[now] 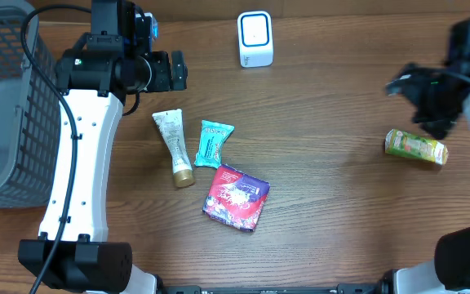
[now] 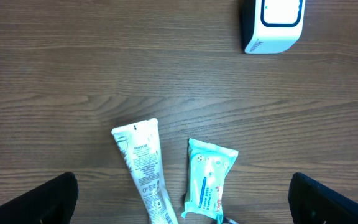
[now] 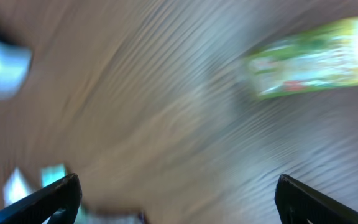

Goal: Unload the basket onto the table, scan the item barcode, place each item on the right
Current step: 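Move the right gripper to the purple-red liner pack and grasp it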

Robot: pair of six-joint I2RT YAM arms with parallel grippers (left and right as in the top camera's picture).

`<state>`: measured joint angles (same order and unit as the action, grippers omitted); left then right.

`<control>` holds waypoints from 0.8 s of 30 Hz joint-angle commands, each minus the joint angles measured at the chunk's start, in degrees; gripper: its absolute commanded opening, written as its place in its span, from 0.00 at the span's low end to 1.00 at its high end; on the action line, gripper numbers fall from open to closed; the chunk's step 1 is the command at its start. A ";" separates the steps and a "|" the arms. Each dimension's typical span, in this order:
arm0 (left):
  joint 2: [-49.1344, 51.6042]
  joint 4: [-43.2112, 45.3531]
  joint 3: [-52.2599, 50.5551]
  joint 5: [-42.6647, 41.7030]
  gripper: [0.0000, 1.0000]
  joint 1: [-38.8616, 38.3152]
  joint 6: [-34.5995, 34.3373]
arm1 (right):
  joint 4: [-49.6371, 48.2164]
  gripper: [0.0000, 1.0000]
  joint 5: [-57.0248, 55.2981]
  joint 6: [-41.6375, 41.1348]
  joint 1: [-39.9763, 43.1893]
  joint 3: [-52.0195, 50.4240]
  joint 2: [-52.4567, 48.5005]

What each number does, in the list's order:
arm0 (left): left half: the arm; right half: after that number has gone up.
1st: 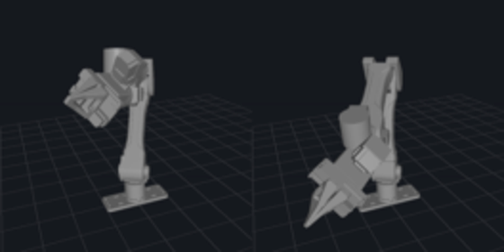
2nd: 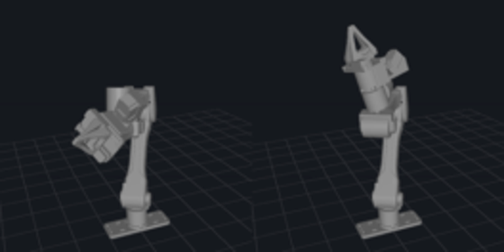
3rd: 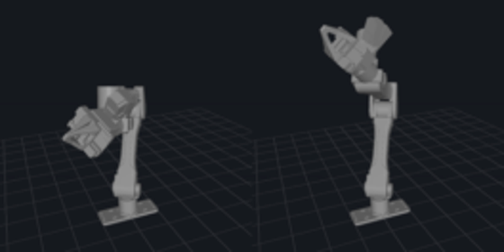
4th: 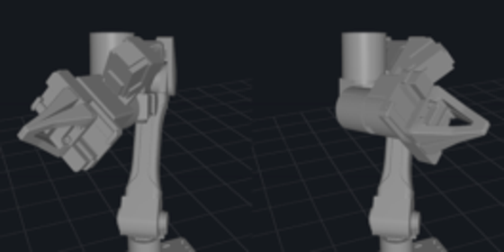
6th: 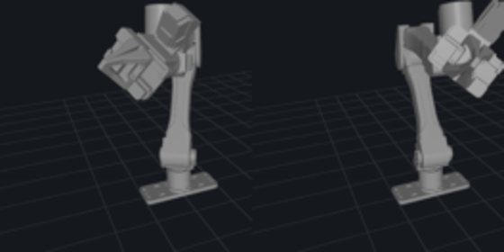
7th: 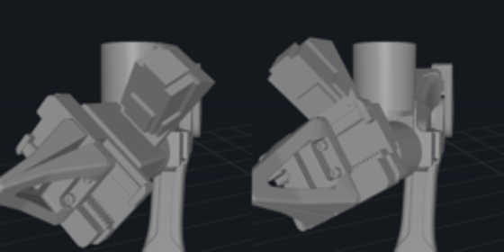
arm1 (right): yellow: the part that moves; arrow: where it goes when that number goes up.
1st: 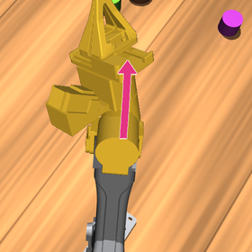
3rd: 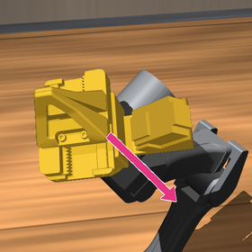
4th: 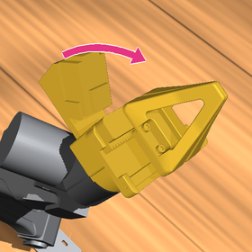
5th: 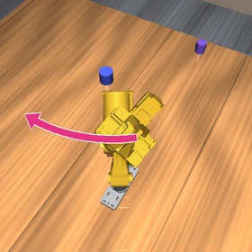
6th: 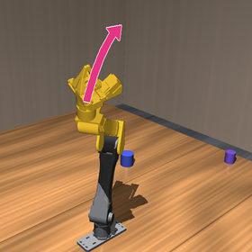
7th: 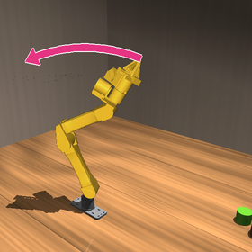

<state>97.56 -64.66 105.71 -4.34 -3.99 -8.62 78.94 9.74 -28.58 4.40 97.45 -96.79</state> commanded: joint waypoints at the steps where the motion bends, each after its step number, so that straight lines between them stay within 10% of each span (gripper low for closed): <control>1: 0.37 0.20 0.15 -0.61 1.00 0.59 1.07 | 0.28 1.00 6.71 7.56 -6.80 -0.66 -0.70; 24: 0.20 1.42 10.36 0.48 1.00 3.54 2.62 | -20.35 1.00 4.02 -7.61 -50.14 -20.39 -5.09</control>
<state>97.62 -62.98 115.24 -4.19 -0.67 -7.09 58.52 16.25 -36.01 -43.42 77.23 -99.68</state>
